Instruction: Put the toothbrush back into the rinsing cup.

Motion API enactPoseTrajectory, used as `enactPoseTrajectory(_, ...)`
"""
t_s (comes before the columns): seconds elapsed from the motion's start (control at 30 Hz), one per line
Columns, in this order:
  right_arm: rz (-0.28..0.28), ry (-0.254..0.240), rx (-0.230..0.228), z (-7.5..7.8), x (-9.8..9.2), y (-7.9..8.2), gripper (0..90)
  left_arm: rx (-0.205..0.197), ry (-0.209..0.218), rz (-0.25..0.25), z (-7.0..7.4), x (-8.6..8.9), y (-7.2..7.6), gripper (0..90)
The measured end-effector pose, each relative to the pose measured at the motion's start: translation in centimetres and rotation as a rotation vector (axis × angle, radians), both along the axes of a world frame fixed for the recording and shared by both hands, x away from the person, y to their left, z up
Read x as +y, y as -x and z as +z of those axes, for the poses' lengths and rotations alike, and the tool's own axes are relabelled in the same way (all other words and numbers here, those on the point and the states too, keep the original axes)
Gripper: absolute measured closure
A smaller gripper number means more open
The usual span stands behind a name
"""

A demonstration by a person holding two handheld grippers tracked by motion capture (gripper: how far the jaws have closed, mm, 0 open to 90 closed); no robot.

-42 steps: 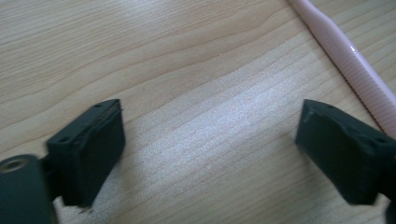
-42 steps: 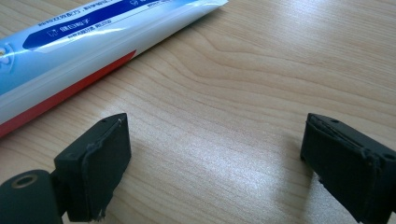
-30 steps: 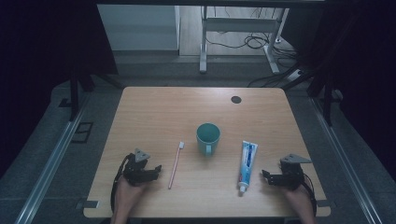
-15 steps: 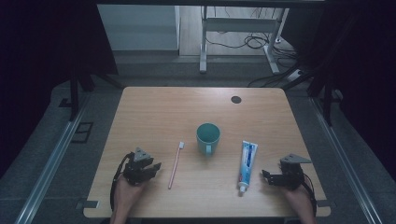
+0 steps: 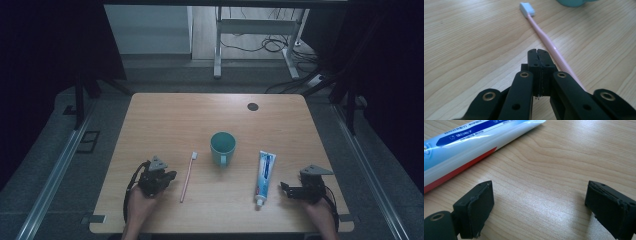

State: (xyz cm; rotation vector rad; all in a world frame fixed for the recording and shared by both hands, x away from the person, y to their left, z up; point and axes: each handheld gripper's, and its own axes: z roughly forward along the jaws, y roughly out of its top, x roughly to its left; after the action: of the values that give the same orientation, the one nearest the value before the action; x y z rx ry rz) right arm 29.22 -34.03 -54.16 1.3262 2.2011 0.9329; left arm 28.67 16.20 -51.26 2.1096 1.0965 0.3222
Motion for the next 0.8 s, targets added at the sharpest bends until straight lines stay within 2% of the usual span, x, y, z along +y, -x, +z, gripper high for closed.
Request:
enactPoseTrajectory(0.2,0.000,0.000,0.000,0.0,0.0,0.0,8.2,0.005,0.010,-0.034,0.2,-1.3,-0.1,89.4)
enactPoseTrajectory(0.4,0.000,0.000,0.000,0.0,0.0,0.0,8.2,0.011,0.001,-0.079,0.3,-2.9,-0.1,88.9)
enactPoseTrajectory(0.8,0.000,0.000,0.000,0.0,0.0,0.0,8.2,0.044,-0.046,-0.131,-0.8,-4.7,-0.1,87.2)
